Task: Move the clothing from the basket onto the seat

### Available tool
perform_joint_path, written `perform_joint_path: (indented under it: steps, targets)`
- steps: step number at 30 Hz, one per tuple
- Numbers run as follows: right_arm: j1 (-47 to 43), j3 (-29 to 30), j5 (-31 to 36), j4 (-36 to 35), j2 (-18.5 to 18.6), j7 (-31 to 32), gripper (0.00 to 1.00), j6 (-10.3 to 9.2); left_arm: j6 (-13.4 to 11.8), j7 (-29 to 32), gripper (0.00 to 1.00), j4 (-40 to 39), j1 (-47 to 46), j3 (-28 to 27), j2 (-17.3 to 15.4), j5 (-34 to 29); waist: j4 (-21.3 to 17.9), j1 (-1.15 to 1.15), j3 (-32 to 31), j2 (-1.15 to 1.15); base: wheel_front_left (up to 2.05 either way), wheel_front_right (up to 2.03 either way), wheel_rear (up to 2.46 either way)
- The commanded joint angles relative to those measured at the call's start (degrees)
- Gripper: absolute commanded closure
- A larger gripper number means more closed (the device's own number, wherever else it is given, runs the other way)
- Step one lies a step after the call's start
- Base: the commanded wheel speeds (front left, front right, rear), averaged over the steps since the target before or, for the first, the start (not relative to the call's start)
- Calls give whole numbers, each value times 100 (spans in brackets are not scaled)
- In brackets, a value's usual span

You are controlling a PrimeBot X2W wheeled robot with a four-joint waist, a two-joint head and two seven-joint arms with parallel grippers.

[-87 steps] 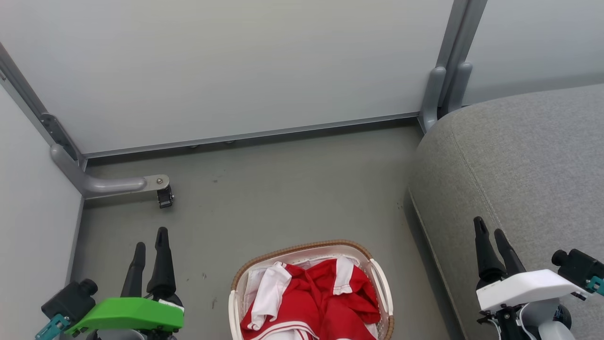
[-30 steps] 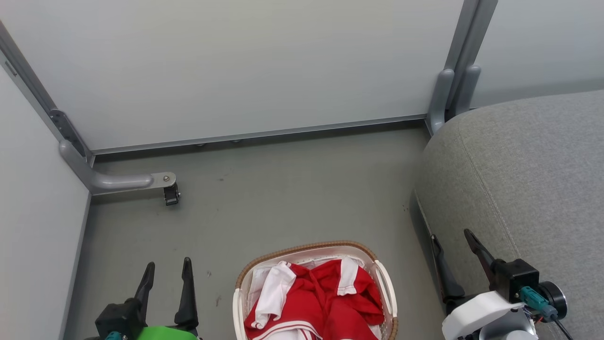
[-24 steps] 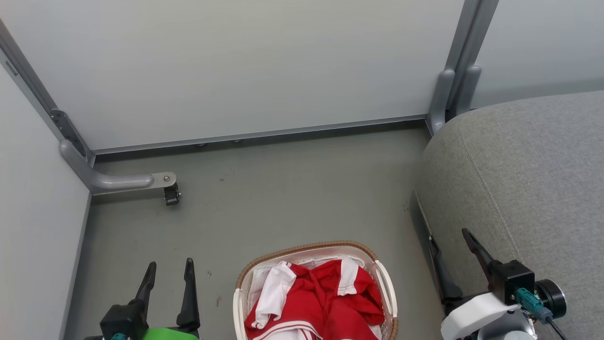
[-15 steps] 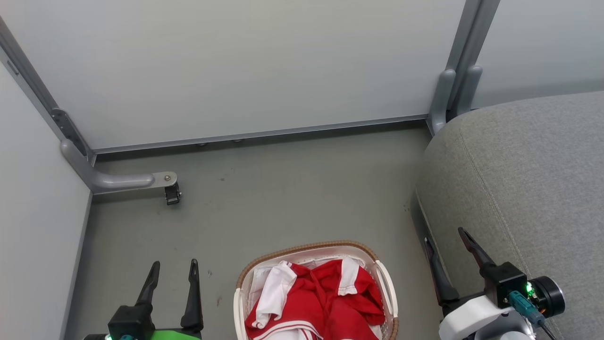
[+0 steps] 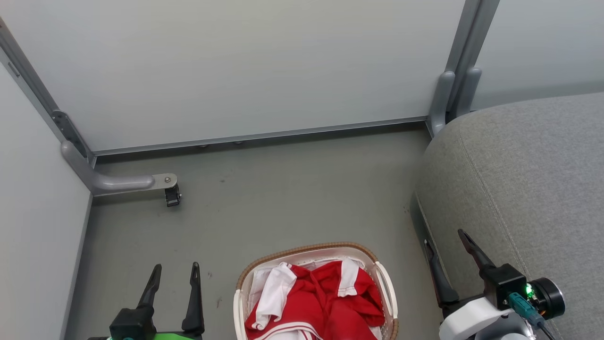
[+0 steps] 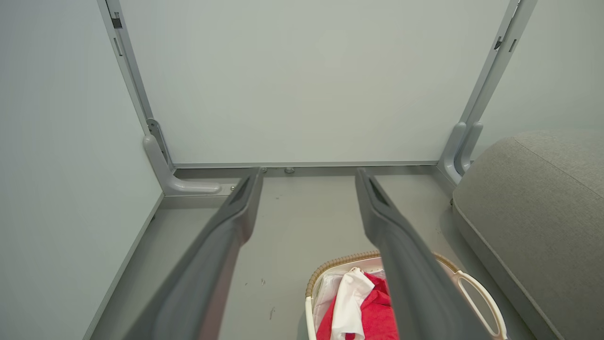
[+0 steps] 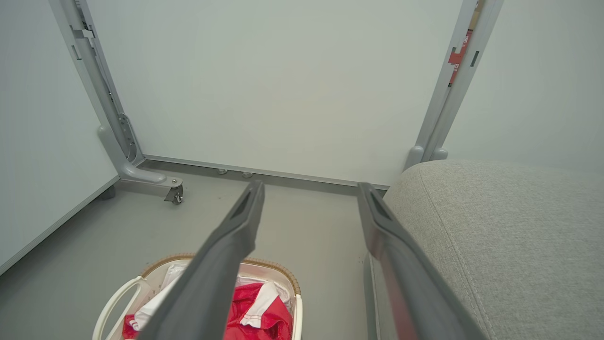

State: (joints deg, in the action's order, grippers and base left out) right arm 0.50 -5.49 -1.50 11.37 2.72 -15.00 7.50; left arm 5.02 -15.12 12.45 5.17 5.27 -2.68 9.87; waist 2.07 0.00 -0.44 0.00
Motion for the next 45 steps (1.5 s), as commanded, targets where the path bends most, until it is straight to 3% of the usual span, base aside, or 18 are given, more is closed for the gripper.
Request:
perform_joint_path:
  steps: [1,14,22,31,45]
  targets:
    - [-93,3,12,-25,30,-28,0,-2,-20,-6,0,-3,74,-7,-38,-1,2,0,-5,0,0,0,0]
    - [-109,5,17,-31,31,-28,0,-3,-6,-6,0,-14,102,46,-37,-1,-6,0,-9,0,0,0,0]
    - [78,328,70,-139,31,-28,0,-3,150,-6,0,235,-351,426,-33,-265,-71,0,308,0,0,0,0]
    - [752,1179,297,-559,27,-21,0,-3,248,-6,0,1281,-1779,1732,-34,-179,-277,0,1518,0,0,0,0]
    - [1694,1679,176,-1225,23,-21,0,-3,250,-6,0,3528,-3696,4637,-40,581,-737,0,3329,0,0,0,0]
